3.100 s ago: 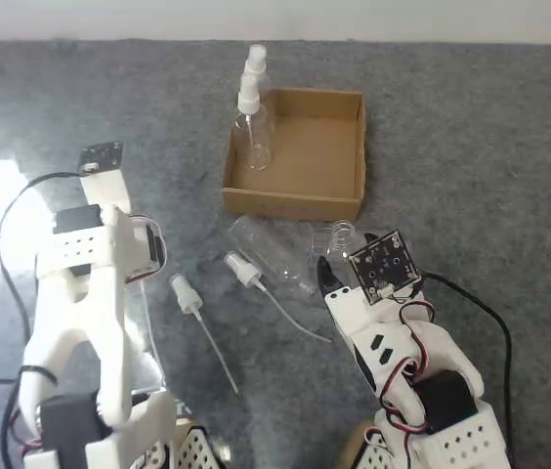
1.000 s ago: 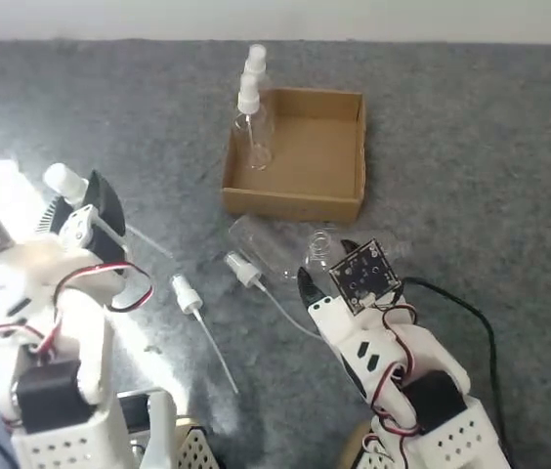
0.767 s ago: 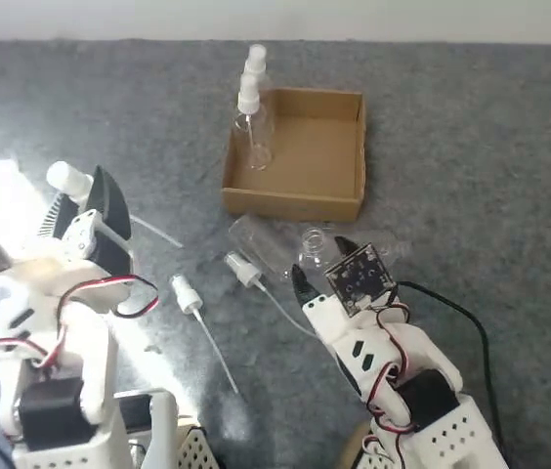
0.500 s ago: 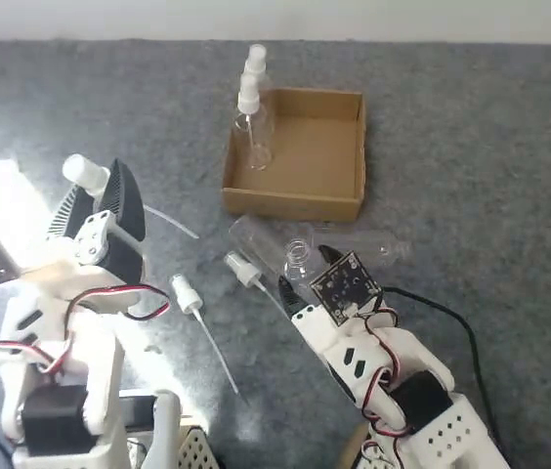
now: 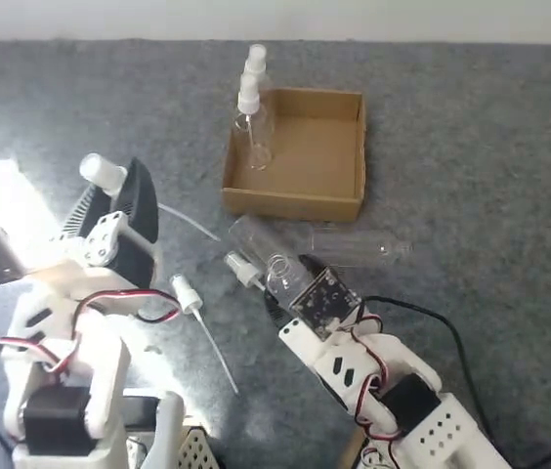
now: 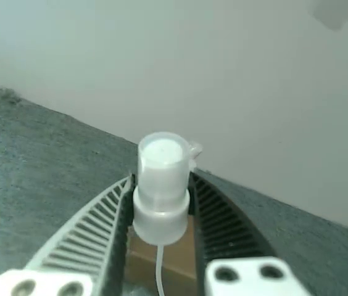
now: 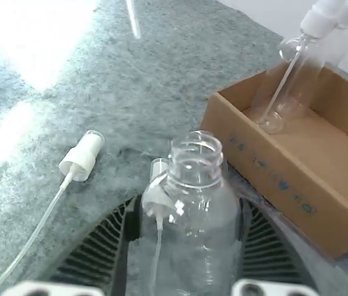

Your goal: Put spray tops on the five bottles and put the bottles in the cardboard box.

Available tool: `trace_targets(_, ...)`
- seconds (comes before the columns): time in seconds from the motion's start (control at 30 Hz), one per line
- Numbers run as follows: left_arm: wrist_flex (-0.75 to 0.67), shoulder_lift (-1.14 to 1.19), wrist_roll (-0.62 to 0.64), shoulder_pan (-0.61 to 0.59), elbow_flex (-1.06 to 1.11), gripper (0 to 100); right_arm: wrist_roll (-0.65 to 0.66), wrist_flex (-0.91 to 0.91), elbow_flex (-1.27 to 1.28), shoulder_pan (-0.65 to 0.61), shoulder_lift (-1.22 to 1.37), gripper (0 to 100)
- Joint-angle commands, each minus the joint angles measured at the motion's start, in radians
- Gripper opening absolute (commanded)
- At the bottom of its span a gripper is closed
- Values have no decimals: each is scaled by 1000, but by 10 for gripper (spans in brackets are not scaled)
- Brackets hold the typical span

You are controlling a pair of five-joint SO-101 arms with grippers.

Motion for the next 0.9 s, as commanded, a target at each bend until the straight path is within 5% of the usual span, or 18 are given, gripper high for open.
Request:
trace_targets(0.0, -31, -5, 5, 41, -15, 51, 38, -42, -11, -35, -16, 136)
trace_targets(0.87, -15, -5, -26, 239, 36, 51, 40, -44, -9, -45, -16, 136)
